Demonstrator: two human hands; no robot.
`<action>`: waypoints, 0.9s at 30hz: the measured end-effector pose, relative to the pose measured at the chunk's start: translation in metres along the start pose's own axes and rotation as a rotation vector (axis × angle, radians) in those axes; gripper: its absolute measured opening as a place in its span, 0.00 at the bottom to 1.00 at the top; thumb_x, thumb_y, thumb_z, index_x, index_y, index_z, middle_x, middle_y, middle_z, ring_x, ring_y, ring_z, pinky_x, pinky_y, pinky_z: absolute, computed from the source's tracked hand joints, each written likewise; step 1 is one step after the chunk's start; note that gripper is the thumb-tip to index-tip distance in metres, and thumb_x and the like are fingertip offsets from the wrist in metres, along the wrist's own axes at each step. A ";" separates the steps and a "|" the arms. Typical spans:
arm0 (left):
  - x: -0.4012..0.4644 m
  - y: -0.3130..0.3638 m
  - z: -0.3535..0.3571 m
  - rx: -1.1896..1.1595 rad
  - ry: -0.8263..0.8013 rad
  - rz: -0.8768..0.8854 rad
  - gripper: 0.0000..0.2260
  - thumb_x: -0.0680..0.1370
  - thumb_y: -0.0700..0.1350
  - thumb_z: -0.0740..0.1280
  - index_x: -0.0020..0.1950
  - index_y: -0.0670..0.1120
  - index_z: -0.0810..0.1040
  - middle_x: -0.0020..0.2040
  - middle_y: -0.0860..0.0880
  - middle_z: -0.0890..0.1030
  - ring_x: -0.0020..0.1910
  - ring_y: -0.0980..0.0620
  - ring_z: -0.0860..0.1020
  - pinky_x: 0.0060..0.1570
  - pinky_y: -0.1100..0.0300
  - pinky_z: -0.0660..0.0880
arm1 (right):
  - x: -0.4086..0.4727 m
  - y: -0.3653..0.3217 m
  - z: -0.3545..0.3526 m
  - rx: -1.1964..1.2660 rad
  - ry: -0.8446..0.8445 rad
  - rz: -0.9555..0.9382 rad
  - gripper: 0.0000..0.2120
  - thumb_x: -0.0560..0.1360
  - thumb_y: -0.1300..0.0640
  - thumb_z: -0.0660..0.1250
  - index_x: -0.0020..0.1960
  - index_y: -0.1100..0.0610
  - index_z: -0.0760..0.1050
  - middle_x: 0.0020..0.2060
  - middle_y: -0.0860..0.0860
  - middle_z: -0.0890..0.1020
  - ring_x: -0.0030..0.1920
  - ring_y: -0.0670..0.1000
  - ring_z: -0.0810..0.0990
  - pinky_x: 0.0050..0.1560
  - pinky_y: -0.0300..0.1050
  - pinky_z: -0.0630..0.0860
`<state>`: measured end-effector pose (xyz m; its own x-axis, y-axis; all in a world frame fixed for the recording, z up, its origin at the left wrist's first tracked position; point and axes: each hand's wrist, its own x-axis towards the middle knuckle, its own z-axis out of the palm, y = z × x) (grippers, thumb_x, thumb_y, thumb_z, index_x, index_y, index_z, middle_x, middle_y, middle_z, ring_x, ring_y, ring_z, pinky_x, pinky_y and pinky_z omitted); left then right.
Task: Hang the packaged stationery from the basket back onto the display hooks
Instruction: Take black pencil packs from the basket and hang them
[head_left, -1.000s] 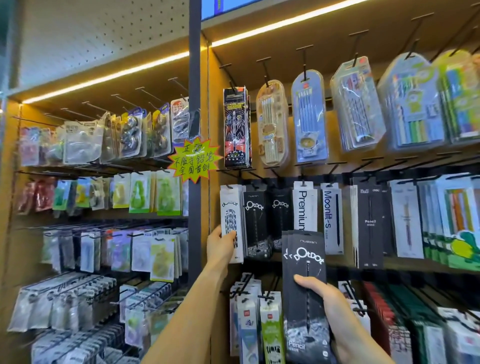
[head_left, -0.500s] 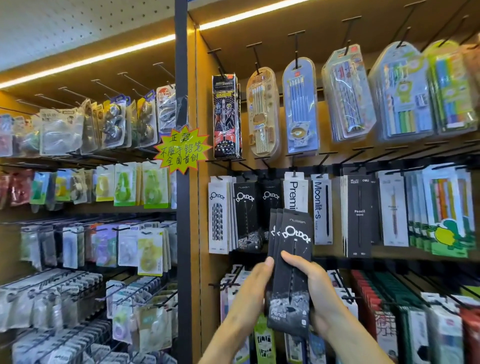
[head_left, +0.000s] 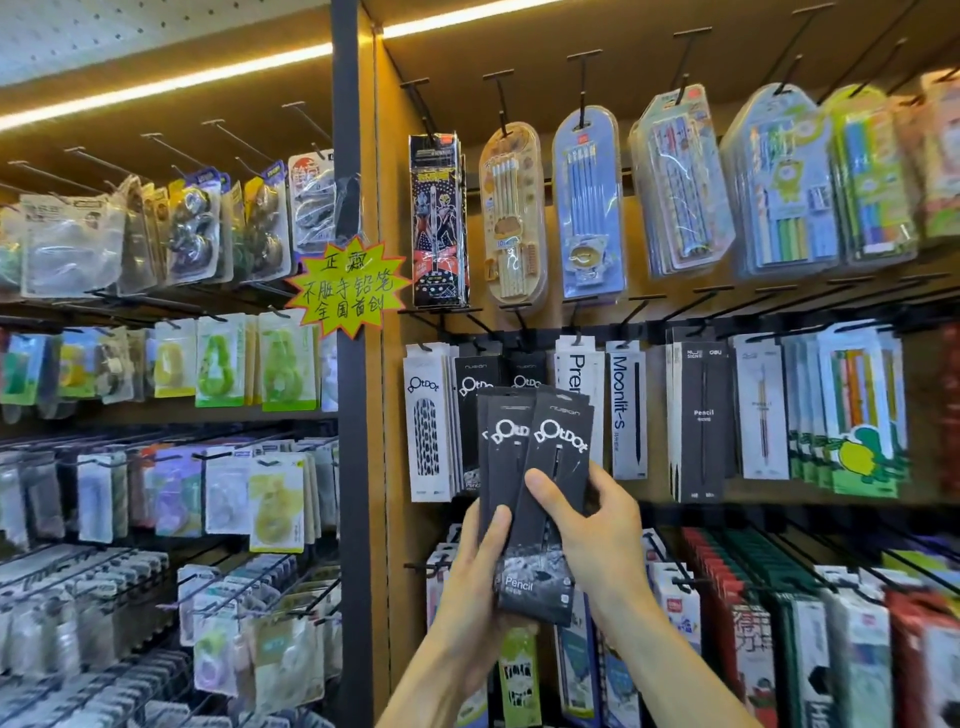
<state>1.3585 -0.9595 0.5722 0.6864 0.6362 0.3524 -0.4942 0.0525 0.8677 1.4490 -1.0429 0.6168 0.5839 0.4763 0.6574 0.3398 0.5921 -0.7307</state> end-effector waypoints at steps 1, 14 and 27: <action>0.001 0.002 -0.003 -0.001 0.009 0.022 0.21 0.78 0.54 0.69 0.71 0.63 0.72 0.59 0.51 0.87 0.46 0.47 0.88 0.32 0.54 0.81 | 0.004 0.001 0.000 0.002 -0.004 -0.001 0.11 0.75 0.54 0.76 0.57 0.50 0.82 0.48 0.41 0.88 0.50 0.41 0.86 0.49 0.38 0.83; 0.004 0.030 -0.037 0.102 0.100 0.108 0.50 0.62 0.56 0.78 0.80 0.66 0.58 0.72 0.46 0.76 0.30 0.43 0.79 0.21 0.57 0.74 | 0.102 -0.009 0.024 -0.076 -0.167 -0.044 0.15 0.82 0.52 0.68 0.67 0.45 0.73 0.57 0.39 0.82 0.54 0.37 0.82 0.48 0.33 0.80; 0.010 0.038 -0.041 0.087 0.040 0.111 0.44 0.65 0.55 0.79 0.77 0.68 0.63 0.68 0.42 0.80 0.49 0.36 0.86 0.22 0.57 0.76 | 0.124 0.008 0.041 -0.097 0.029 0.359 0.16 0.72 0.46 0.79 0.47 0.59 0.83 0.43 0.56 0.88 0.45 0.56 0.87 0.39 0.46 0.82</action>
<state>1.3247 -0.9194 0.5948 0.6071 0.6647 0.4355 -0.5169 -0.0860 0.8517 1.4943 -0.9521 0.6999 0.6989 0.6226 0.3520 0.1773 0.3259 -0.9286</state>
